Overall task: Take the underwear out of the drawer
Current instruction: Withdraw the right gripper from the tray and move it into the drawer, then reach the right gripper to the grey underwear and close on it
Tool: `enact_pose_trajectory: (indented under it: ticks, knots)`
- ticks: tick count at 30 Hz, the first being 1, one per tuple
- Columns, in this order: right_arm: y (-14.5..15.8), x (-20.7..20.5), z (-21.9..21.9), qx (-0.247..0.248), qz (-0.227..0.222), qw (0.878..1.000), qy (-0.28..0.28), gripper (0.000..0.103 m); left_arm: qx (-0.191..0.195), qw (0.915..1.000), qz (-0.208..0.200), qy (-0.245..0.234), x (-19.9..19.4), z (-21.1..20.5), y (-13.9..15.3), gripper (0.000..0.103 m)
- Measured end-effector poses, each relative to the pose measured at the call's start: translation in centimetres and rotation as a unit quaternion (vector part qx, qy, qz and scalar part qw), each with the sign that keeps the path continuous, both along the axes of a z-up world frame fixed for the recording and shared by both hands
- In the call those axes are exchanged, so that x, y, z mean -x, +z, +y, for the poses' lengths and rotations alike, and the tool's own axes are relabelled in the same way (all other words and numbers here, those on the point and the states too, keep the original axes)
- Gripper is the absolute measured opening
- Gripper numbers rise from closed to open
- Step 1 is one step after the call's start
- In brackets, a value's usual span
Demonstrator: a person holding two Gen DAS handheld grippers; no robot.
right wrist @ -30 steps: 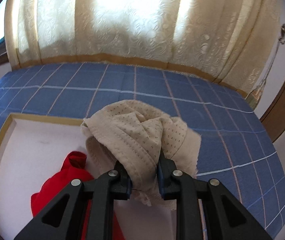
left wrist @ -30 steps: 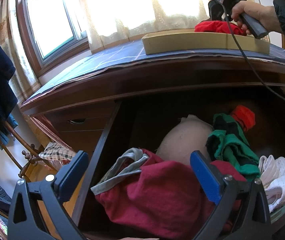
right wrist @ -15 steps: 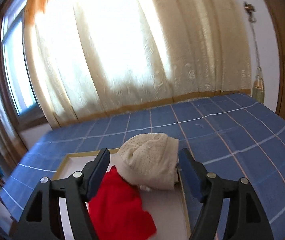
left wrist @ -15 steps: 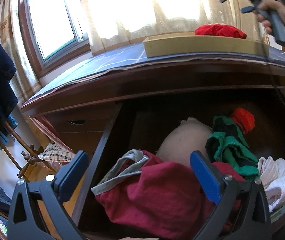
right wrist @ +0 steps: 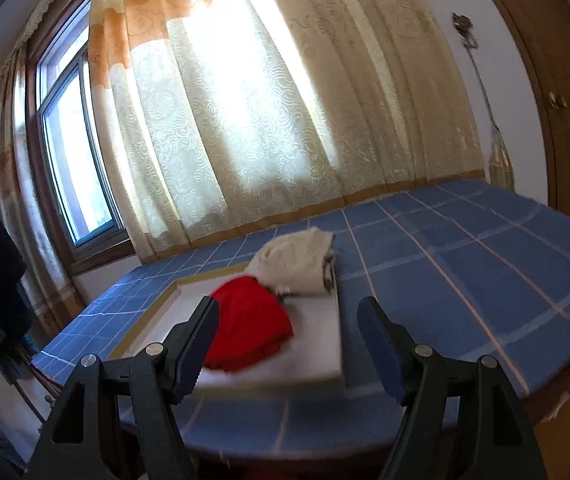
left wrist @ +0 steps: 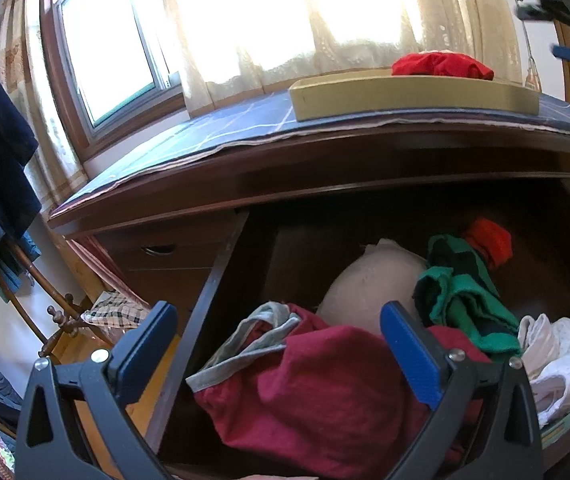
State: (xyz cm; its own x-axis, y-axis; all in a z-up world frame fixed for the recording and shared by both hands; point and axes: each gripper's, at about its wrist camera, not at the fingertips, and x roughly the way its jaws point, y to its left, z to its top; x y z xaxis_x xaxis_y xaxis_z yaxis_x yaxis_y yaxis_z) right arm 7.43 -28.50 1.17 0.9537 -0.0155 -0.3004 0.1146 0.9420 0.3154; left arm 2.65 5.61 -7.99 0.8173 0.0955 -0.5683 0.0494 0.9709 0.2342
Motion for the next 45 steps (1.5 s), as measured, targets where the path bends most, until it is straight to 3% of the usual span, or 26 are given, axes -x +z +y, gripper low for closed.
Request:
enact_pose_trajectory:
  ticks: [9,22,31,38,41,45]
  knots:
    - [-3.1,5.6,-1.0,-0.047,0.014,0.999,-0.005,0.073,-0.006,1.0000,-0.006,0.000,0.4,-0.2,0.0,0.103]
    - [-8.4,12.4,-0.3,-0.038,0.112,0.993,0.009,0.073,-0.007,0.9999,-0.013,0.004,0.4,-0.1,0.1,0.103]
    - [-10.8,12.4,1.2,-0.010,0.186,0.980,0.069,0.073,-0.010,0.9998,-0.014,0.006,0.6,-0.3,0.2,0.103]
    - [-12.1,11.4,5.3,0.018,0.232,0.955,0.184,0.073,-0.009,0.9998,-0.016,0.005,0.7,-0.2,0.2,0.103]
    - [-12.1,11.4,6.4,0.053,0.240,0.953,0.177,0.073,-0.009,0.9998,-0.018,0.003,0.8,-0.1,0.3,0.103]
    - [-11.6,11.6,4.6,0.026,0.247,0.954,0.165,0.073,-0.009,0.9998,-0.017,0.003,0.8,-0.1,0.3,0.103]
